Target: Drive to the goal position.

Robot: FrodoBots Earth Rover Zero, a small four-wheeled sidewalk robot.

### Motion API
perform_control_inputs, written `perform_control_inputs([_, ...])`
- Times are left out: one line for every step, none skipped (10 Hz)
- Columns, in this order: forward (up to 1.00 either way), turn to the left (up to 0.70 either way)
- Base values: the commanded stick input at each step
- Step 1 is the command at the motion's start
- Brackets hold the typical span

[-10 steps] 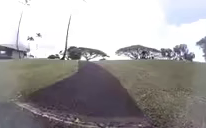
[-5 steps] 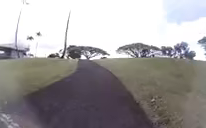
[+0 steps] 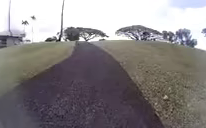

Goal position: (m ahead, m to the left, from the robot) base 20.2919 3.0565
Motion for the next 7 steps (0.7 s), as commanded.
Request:
perform_control_inputs([0.85, 0.00])
perform_control_inputs([0.85, 0.00])
perform_control_inputs([0.85, 0.00])
perform_control_inputs([0.85, 0.00])
perform_control_inputs([0.85, 0.00])
perform_control_inputs([0.85, 0.00])
perform_control_inputs([0.85, 0.00])
